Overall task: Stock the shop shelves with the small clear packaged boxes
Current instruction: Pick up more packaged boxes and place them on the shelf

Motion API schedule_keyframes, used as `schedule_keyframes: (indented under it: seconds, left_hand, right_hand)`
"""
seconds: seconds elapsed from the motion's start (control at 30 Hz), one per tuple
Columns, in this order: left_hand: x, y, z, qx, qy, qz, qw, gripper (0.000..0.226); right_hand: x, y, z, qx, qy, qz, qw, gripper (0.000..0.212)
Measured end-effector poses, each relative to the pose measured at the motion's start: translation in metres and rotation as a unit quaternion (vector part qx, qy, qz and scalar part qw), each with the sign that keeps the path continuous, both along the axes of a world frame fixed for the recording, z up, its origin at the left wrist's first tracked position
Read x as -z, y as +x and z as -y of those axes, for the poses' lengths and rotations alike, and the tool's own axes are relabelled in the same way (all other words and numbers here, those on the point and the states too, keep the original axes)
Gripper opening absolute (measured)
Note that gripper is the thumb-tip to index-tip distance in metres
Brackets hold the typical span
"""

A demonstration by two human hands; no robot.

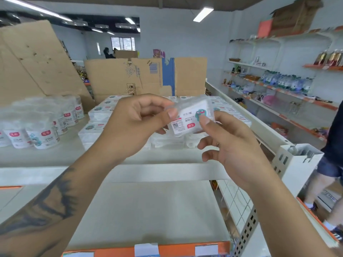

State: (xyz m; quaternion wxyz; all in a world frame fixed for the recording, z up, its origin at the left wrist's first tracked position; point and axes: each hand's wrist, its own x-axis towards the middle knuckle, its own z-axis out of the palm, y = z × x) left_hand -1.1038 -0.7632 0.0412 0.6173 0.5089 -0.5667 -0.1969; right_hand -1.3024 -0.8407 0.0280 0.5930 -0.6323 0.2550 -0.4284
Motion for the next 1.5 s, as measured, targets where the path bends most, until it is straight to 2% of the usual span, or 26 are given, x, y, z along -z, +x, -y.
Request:
schedule_keyframes:
  seconds: [0.13, 0.23, 0.37, 0.47, 0.63, 0.8, 0.93, 1.03, 1.1, 1.2, 1.27, 1.37, 1.5]
  left_hand:
    - [0.001, -0.012, -0.007, 0.078, 0.059, -0.170, 0.981, 0.026]
    - [0.006, -0.016, -0.010, 0.101, 0.069, -0.213, 0.969, 0.017]
    - [0.011, -0.008, -0.015, 0.142, 0.080, -0.152, 0.975, 0.019]
    - [0.010, -0.002, -0.017, 0.183, 0.064, -0.118, 0.974, 0.043]
    - [0.005, 0.006, -0.018, 0.177, 0.027, 0.001, 0.984, 0.079]
    - [0.006, 0.002, -0.020, 0.141, 0.027, 0.170, 0.975, 0.065]
    - [0.010, -0.003, -0.023, 0.030, 0.021, 0.318, 0.947, 0.065]
    - [0.018, -0.001, -0.018, -0.011, 0.002, 0.363, 0.932, 0.065]
    - [0.022, 0.004, -0.014, -0.025, 0.010, 0.339, 0.940, 0.066]
    - [0.021, 0.009, -0.004, -0.039, 0.008, 0.273, 0.961, 0.055]
    - [0.014, 0.009, 0.005, -0.063, 0.009, 0.263, 0.963, 0.057]
    - [0.005, 0.008, 0.024, -0.091, 0.033, 0.288, 0.953, 0.061]
    - [0.006, 0.004, 0.049, -0.092, 0.054, 0.308, 0.945, 0.058]
  right_hand:
    - [0.003, 0.007, -0.007, 0.014, 0.007, 0.052, 0.999, 0.023]
    - [0.003, 0.012, -0.011, 0.028, -0.001, 0.086, 0.996, 0.026]
    - [-0.002, 0.008, -0.009, 0.017, -0.010, 0.102, 0.995, 0.032]
    - [-0.003, 0.000, -0.004, -0.002, -0.045, 0.083, 0.996, 0.025]
    - [-0.002, -0.011, 0.000, -0.039, -0.096, 0.024, 0.994, 0.018]
    - [0.001, -0.017, 0.000, -0.022, -0.131, -0.018, 0.991, 0.019]
    - [0.006, -0.019, -0.001, 0.003, -0.141, -0.048, 0.989, 0.026]
    - [0.016, -0.021, -0.004, 0.049, -0.160, -0.069, 0.983, 0.029]
    - [0.029, -0.025, -0.004, 0.115, -0.227, -0.105, 0.961, 0.028]
    - [0.057, -0.034, -0.001, 0.270, -0.401, -0.190, 0.855, 0.030]
    - [0.078, -0.036, 0.002, 0.312, -0.445, -0.238, 0.805, 0.037]
    - [0.109, -0.031, 0.004, 0.328, -0.479, -0.294, 0.759, 0.044]
    - [0.130, -0.026, 0.011, 0.346, -0.520, -0.283, 0.728, 0.042]
